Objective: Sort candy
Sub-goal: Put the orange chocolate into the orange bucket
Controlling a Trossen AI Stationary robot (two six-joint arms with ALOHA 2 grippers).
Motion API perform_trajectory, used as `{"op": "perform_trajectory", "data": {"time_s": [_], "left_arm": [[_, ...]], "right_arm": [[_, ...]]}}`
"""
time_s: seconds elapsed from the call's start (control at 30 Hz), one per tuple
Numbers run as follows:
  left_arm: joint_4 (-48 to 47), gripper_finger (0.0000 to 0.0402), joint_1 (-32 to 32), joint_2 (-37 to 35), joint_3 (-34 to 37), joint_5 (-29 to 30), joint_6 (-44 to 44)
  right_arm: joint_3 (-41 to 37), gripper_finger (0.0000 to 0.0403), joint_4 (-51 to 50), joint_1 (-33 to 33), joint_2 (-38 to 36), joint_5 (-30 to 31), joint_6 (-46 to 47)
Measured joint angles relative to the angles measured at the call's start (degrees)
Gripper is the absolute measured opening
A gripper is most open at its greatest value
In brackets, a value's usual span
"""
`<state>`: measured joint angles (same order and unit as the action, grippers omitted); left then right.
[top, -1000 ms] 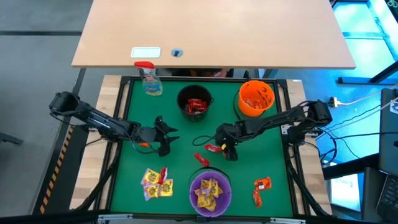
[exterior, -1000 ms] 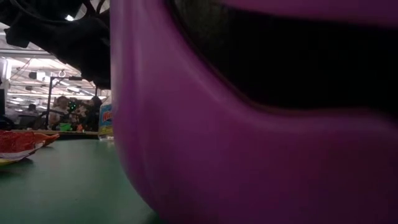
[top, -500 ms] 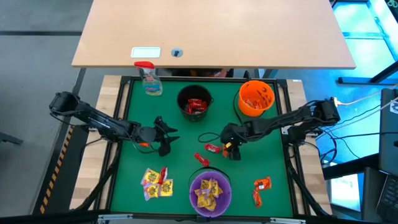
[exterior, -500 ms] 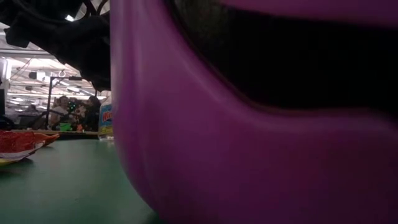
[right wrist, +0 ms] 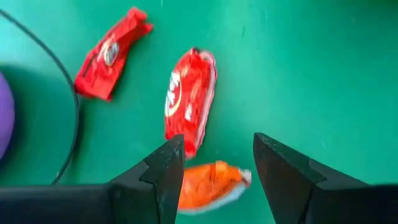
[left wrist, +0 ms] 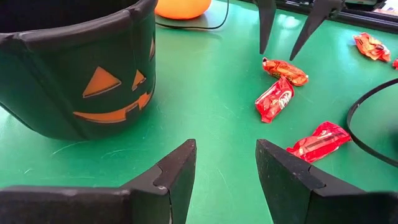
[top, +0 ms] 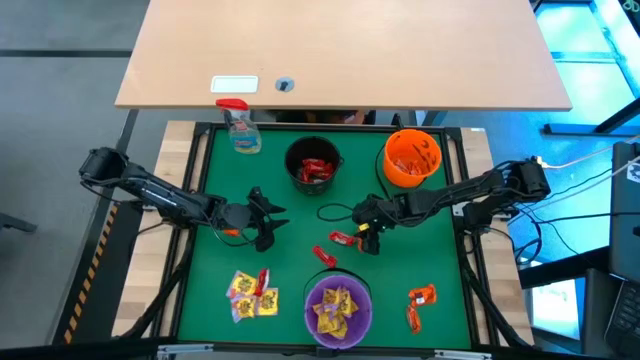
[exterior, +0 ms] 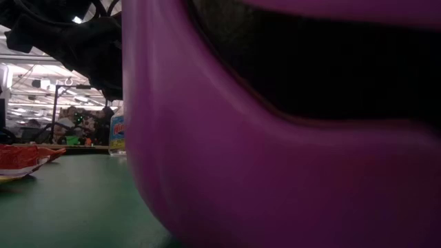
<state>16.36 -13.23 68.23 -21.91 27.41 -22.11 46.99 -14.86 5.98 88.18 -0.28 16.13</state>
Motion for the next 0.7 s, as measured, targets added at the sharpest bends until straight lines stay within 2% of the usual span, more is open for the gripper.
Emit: {"op": "perform_trajectory", "data": {"time_s": [0.3,0.53,0.7], "left_arm": [[0.3,0.0157,0.0,0.0,0.0,-1.6,-0.8],[0.3,0.0157,-0.1,0.0,0.0,-1.6,-1.8],[0.7,0.0157,-0.1,0.0,0.0,-1.6,-1.9]], "right_arm": [[0.0,0.0189,-0.9,0.0,4.0,1.3,3.1],[0.0,0.0189,-2.1,0.0,2.6,2.8,4.0],[0.0,0.0189,-3.3,0.1,1.6,2.1,9.1]]}}
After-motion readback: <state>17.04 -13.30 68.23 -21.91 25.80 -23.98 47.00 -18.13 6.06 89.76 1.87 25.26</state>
